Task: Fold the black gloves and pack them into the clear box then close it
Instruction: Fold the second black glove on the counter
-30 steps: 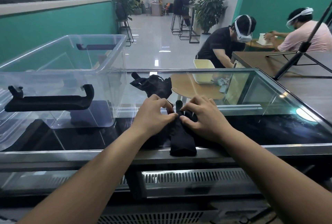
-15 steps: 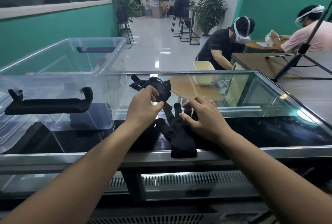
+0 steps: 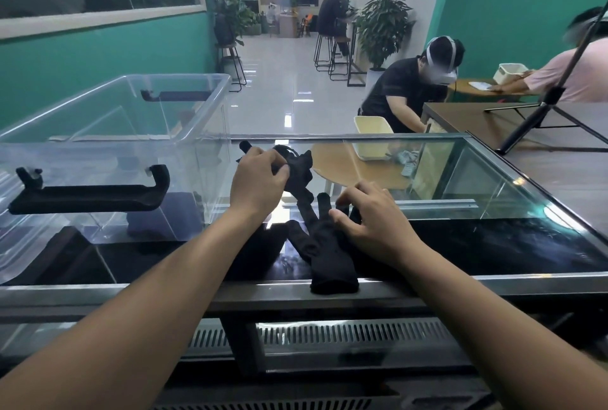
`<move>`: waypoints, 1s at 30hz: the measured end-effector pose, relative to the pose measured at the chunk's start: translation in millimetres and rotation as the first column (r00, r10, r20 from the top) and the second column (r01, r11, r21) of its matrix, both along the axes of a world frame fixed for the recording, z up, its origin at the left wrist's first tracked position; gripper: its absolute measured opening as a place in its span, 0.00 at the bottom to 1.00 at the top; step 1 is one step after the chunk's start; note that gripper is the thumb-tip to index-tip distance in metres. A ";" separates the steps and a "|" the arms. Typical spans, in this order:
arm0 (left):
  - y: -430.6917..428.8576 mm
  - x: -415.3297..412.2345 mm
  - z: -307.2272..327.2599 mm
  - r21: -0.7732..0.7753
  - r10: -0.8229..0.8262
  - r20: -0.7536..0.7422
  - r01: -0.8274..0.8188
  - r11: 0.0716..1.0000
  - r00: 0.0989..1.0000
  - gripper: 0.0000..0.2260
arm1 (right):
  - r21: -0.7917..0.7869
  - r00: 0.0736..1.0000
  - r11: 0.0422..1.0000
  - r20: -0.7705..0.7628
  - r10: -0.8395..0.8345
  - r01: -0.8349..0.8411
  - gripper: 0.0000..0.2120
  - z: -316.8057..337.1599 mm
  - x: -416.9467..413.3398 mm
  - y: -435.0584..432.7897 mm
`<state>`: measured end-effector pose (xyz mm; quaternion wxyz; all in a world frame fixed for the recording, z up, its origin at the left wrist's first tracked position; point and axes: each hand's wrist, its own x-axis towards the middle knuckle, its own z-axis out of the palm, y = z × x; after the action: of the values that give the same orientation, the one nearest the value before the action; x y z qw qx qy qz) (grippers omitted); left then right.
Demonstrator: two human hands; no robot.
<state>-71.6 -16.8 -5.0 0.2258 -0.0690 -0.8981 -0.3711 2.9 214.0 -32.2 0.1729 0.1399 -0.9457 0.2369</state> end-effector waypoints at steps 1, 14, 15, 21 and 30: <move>1.6 1.2 4.5 0.030 -0.001 -0.016 0.001 1.000 1.000 0.04 | -0.007 1.000 1.000 0.000 0.001 -0.001 0.11 1.0 0.6 -0.4; 29.1 20.5 50.6 0.608 -0.272 0.154 0.126 0.784 0.950 0.05 | -0.265 1.000 0.964 0.022 0.011 -0.005 0.24 9.3 4.1 2.4; 31.6 22.8 49.4 0.632 -0.305 0.173 0.132 0.764 0.936 0.05 | -0.290 1.000 0.957 0.018 0.020 -0.014 0.26 9.1 4.3 2.7; 47.6 41.1 41.0 0.737 -0.486 0.206 0.191 0.648 0.849 0.05 | -0.452 0.998 0.890 0.019 0.066 -0.050 0.21 15.8 6.7 6.5; 46.1 52.6 34.6 0.845 -0.528 0.234 0.098 0.526 0.817 0.12 | -0.767 0.981 0.641 0.106 0.160 -0.022 0.13 24.1 11.7 9.8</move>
<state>-19.1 29.3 29.6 -0.0627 -0.0350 -0.6288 -0.7743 14.6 223.8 -8.1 0.1253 0.0816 -0.7607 0.6316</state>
